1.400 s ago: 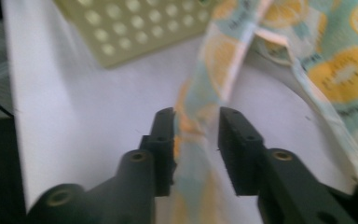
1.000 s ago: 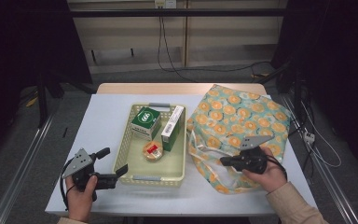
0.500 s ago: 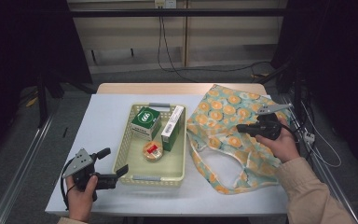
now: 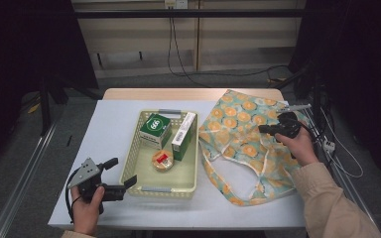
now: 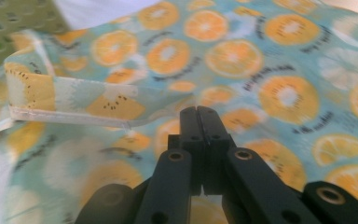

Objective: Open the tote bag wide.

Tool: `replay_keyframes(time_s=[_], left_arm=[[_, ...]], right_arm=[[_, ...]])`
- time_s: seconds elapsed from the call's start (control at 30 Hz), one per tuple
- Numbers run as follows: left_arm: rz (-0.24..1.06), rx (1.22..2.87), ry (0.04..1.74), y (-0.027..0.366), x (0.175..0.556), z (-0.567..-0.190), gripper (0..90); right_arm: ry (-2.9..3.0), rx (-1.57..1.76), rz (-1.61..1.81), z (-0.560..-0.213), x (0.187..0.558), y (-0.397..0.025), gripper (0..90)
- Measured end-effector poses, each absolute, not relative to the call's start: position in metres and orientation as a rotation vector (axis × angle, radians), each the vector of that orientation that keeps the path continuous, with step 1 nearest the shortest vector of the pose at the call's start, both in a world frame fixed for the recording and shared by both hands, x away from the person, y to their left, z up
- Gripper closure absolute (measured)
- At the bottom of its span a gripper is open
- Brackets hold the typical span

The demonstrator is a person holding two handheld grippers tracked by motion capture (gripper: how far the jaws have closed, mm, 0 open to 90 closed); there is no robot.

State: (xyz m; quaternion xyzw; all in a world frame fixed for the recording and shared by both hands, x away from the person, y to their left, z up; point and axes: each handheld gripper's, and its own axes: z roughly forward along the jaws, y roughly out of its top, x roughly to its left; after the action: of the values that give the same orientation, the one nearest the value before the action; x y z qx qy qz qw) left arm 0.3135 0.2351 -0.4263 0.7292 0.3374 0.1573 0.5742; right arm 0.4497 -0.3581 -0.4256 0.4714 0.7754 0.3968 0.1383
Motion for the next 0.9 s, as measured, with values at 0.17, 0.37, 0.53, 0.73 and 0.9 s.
replay_keyframes(time_s=[0.17,0.37,0.53,0.73,0.9], left_arm=[[0.370,1.708,0.794,0.236,0.314,-0.427,3.7],[0.367,1.705,0.802,0.236,0.315,-0.428,3.7],[0.374,1.698,0.801,0.237,0.314,-0.426,3.7],[0.374,1.698,0.804,0.236,0.314,-0.426,3.7],[0.369,1.708,0.796,0.233,0.314,-0.427,3.7]], right_arm=[[2.216,1.446,1.164,-0.434,0.452,-0.365,88.3],[2.235,1.369,1.120,-0.426,0.445,-0.354,68.5],[2.225,1.318,1.161,-0.414,0.430,-0.348,59.5],[2.289,1.120,1.206,-0.398,0.396,-0.324,56.7],[2.361,0.985,1.237,-0.402,0.367,-0.299,59.8]])
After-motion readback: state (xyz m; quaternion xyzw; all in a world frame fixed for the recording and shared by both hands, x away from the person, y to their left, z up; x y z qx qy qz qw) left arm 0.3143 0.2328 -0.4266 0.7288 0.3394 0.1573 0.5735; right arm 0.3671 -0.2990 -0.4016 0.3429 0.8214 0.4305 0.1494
